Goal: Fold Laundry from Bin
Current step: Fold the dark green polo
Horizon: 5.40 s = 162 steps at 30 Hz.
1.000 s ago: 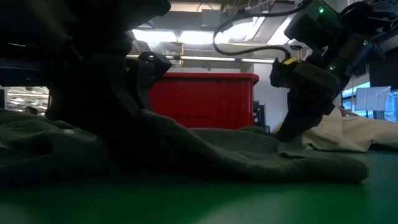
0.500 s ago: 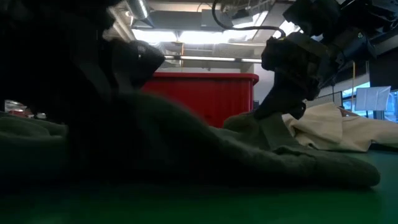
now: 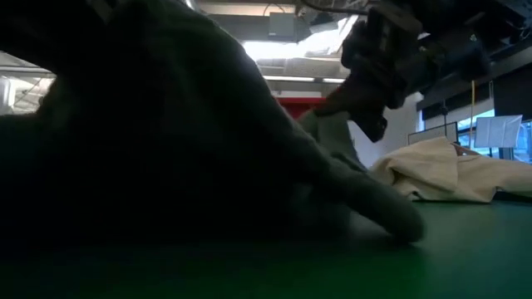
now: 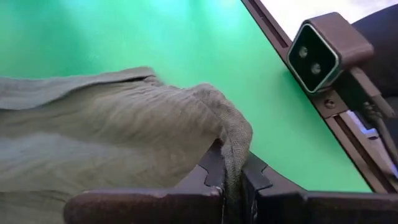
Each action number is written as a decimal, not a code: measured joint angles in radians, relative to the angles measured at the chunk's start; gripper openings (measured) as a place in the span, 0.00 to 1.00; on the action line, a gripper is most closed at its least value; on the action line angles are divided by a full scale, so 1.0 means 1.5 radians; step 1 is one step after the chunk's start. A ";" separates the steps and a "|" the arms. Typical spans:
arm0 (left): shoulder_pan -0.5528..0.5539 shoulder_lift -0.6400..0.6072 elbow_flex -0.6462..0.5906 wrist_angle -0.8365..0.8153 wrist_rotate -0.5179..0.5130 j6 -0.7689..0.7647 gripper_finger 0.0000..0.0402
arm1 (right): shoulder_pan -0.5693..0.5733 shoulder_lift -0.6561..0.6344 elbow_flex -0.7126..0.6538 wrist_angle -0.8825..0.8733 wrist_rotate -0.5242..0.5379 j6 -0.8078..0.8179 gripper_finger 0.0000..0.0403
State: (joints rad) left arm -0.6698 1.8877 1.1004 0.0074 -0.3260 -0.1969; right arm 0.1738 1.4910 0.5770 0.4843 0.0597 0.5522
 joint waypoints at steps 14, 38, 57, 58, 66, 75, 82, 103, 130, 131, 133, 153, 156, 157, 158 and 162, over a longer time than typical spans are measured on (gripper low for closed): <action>-0.009 0.000 0.000 -0.033 -0.029 -0.035 0.00 | -0.035 0.000 0.000 -0.097 0.000 0.034 0.01; -0.010 -0.001 -0.210 0.404 -0.040 -0.131 0.00 | -0.067 -0.001 0.001 -0.006 0.036 0.075 0.03; -0.013 -0.001 -0.237 0.439 -0.033 -0.161 0.00 | -0.018 -0.001 0.001 -0.222 -0.054 -0.333 0.63; -0.013 -0.001 -0.237 0.439 -0.033 -0.161 0.00 | -0.005 -0.001 0.001 -0.220 -0.050 -0.351 0.65; -0.011 -0.001 -0.237 0.438 -0.015 -0.164 0.00 | 0.151 -0.001 0.039 -0.238 0.236 -0.618 0.70; -0.010 -0.001 -0.237 0.435 -0.013 -0.174 0.00 | 0.194 0.099 0.084 -0.254 0.373 -0.786 0.71; -0.010 0.000 -0.237 0.421 -0.013 -0.179 0.00 | 0.194 0.184 0.124 -0.252 0.386 -0.845 0.70; -0.010 0.000 -0.237 0.407 -0.013 -0.195 0.00 | 0.238 0.218 0.131 -0.182 0.519 -0.839 0.02; -0.010 0.000 -0.237 0.403 -0.002 -0.199 0.00 | 0.208 0.216 0.181 -0.385 0.432 -0.808 0.46; -0.010 0.000 -0.237 0.403 -0.002 -0.199 0.00 | 0.204 0.216 0.181 -0.385 0.432 -0.809 0.50; -0.010 0.000 -0.237 0.404 -0.002 -0.200 0.00 | 0.194 0.216 0.182 -0.379 0.432 -0.827 0.57; -0.012 0.000 -0.237 0.401 -0.001 -0.200 0.00 | 0.162 0.216 0.182 -0.212 0.434 -0.914 0.35; -0.012 0.000 -0.237 0.397 -0.001 -0.201 0.00 | 0.182 0.216 0.182 -0.191 0.437 -0.915 0.25; -0.012 0.000 -0.237 0.396 -0.001 -0.203 0.00 | 0.189 0.216 0.182 -0.184 0.437 -0.915 0.22; -0.012 0.000 -0.237 0.395 -0.001 -0.207 0.00 | 0.194 0.216 0.182 -0.177 0.440 -0.915 0.18; -0.012 0.000 -0.237 0.389 0.004 -0.214 0.00 | 0.204 0.216 0.182 -0.165 0.443 -0.915 0.03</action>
State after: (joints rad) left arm -0.6876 1.8877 0.7452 0.5903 -0.3200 -0.5179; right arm 0.4794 1.8156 0.8503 0.2367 0.7248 -0.8204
